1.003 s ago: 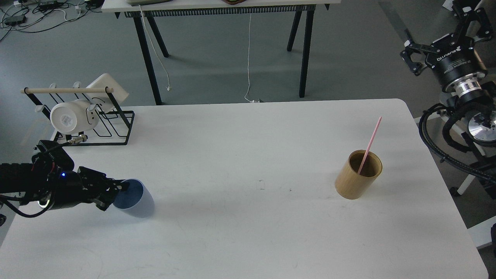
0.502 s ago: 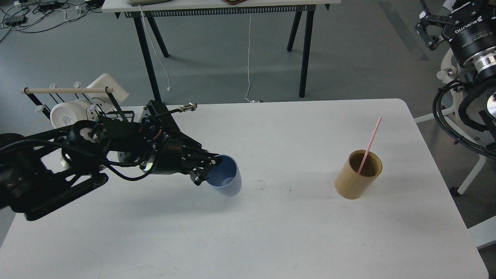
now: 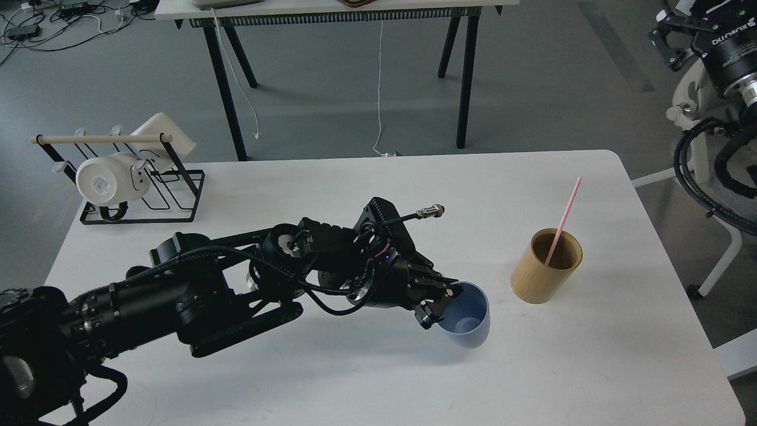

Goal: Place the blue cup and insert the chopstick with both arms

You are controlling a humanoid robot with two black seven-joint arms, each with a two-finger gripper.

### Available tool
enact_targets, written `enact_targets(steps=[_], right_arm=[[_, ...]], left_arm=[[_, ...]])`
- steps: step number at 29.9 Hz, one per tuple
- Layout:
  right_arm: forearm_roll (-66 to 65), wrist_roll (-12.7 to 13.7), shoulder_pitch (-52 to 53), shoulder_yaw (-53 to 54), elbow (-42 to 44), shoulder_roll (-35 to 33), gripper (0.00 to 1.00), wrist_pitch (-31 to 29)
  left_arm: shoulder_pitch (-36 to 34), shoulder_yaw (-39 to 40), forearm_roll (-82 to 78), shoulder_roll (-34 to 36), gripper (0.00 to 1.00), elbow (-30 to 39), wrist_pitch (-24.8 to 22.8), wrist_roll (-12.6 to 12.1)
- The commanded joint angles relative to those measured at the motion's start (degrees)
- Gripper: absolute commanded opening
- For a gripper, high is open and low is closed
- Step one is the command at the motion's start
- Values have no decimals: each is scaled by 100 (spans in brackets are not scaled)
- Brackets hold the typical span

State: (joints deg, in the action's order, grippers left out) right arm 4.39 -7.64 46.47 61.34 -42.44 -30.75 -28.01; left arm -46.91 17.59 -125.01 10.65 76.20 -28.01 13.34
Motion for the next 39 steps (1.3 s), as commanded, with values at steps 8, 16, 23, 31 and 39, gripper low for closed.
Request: enact_targets(steps=[8, 16, 23, 31, 39], right_arm=[[1, 0, -59, -16, -116, -1, 99, 1], [1, 0, -67, -34, -125, 16, 99, 1], [1, 0, -67, 1, -125, 16, 99, 1], [1, 17, -50, -52, -265, 16, 99, 1], [-200, 44, -85, -148, -642, -263, 99, 1]], left_arm=[[59, -2, 1, 60, 5, -404, 1, -7], [59, -89, 1, 86, 7, -413, 1, 11], [59, -151, 1, 297, 11, -422, 1, 20], [68, -151, 1, 236, 21, -413, 1, 28], [41, 611, 1, 323, 69, 26, 1, 160]])
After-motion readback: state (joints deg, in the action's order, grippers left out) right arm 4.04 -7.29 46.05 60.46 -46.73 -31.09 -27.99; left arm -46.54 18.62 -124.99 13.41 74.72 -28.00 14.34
